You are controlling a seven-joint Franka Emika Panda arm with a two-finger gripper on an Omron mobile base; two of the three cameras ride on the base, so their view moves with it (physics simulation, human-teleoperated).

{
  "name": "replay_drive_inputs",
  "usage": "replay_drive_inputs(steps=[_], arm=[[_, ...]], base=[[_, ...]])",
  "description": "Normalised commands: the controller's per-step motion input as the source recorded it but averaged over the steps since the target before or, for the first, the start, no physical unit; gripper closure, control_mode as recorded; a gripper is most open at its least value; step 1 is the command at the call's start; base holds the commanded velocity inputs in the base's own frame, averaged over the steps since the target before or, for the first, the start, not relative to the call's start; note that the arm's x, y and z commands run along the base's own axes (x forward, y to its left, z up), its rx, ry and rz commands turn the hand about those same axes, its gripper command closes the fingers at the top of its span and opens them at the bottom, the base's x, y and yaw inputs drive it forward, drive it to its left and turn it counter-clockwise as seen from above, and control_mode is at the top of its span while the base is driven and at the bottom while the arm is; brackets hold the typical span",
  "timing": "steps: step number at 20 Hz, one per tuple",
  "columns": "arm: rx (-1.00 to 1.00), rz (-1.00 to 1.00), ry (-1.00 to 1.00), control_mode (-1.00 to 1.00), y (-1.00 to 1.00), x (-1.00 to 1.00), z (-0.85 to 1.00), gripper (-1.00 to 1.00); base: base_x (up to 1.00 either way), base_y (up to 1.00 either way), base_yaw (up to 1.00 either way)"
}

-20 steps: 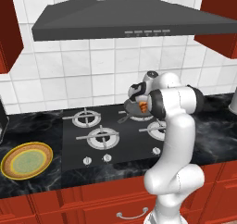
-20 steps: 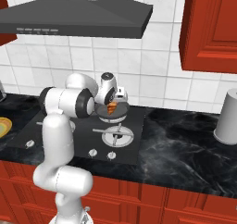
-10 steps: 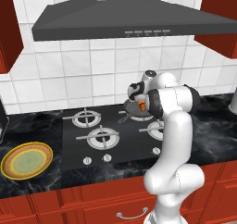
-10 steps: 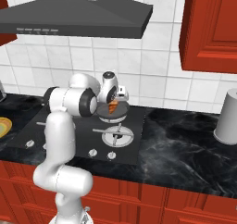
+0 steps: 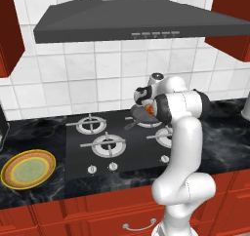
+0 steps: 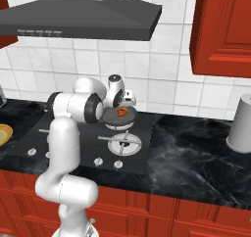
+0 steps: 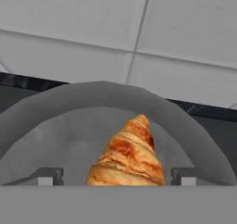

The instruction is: Pick the croissant and place it on the pan. Then turn on the stove to warm the croissant.

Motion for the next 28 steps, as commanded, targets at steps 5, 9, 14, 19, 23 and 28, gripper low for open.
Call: replay_drive_inputs(steps=[5,9,14,19,23,28], arm=[[0.00,0.00,-0.08,-1.00,0.00,0.00,0.07,-1.00],[0.00,0.00,-0.13,-1.00,0.00,-0.09,0.38,-1.00],[0.00,0.00,-0.16,-1.00,0.00,-0.25,0.51,-1.00],[0.00,0.00,-0.10,-1.00,0.03,-0.43,0.26,-1.00],[0.00,0.00,-0.03,-1.00,0.13,-0.66,0.01,-1.00],[0.02,0.00,0.00,-1.00,0.13,-0.65,0.07,-1.00]], base=[[0.00,0.00,0.00],[0.00,0.00,0.00],[0.00,0.00,0.00],[0.00,0.00,0.00],[0.00,0.00,0.00],[0.00,0.00,0.00]])
